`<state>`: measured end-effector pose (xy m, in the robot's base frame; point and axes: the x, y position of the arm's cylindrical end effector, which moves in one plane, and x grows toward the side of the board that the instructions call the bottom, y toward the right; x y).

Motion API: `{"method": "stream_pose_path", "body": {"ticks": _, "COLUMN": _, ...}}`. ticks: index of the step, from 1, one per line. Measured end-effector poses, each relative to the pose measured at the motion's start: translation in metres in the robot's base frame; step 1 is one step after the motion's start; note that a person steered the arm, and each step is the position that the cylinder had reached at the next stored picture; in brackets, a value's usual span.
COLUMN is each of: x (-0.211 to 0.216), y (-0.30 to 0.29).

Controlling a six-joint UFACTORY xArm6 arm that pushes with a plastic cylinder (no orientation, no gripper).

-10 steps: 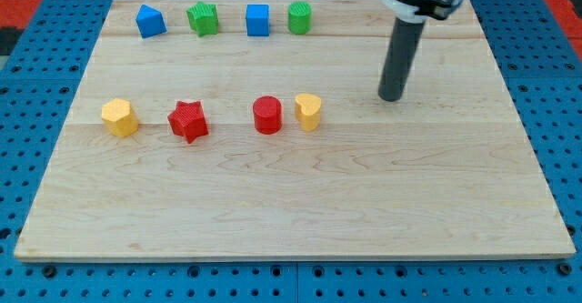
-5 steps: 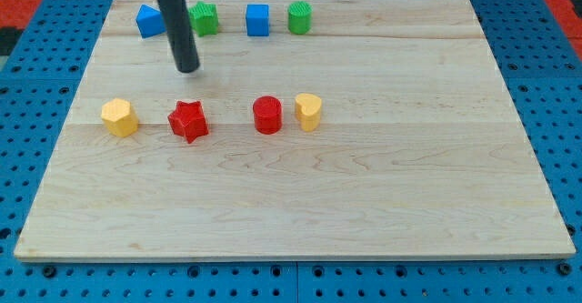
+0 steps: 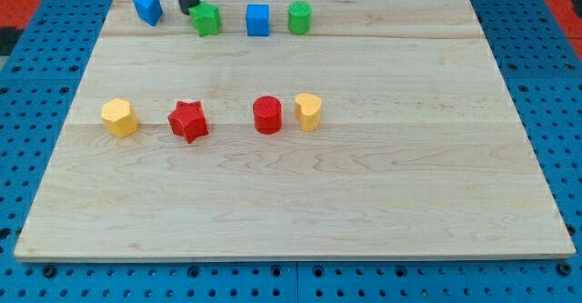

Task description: Slide the green star towards the bottom of green circle

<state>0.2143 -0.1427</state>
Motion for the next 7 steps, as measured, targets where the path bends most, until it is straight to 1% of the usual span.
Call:
{"method": "stream_pose_path", "body": {"ticks": 1, "x": 0.009, "y": 0.017}}
{"method": "stream_pose_path", "body": {"ticks": 2, "x": 0.022, "y": 0.018}}
{"method": "stream_pose_path", "body": {"ticks": 4, "x": 0.043, "y": 0.013}}
{"method": "stream_pose_path", "body": {"ticks": 6, "x": 0.052, "y": -0.009}}
{"method": "stream_pose_path", "body": {"ticks": 7, "x": 0.058, "y": -0.004}}
